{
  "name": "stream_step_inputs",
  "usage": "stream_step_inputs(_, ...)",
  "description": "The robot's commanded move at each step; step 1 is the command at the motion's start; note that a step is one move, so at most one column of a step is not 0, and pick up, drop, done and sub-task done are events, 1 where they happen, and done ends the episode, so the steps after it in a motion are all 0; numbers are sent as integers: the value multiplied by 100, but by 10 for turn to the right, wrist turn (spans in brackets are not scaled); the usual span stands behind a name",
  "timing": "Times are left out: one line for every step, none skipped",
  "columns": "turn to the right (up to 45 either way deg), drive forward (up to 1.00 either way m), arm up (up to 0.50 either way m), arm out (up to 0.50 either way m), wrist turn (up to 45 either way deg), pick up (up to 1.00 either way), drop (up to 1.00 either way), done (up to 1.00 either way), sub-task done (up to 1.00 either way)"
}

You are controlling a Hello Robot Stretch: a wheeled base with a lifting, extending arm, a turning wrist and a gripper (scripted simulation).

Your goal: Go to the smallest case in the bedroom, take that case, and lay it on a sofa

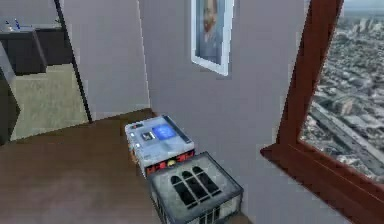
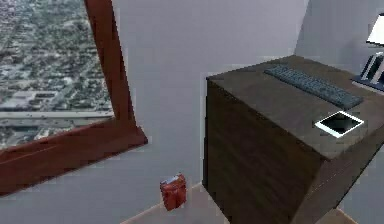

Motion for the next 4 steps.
stream_step_inputs(450, 0, 0, 0, 0, 0, 0, 0, 0)
stream_step_inputs(450, 0, 0, 0, 0, 0, 0, 0, 0)
stream_step_inputs(450, 0, 0, 0, 0, 0, 0, 0, 0)
stream_step_inputs(60, 0, 0, 0, 0, 0, 0, 0, 0)
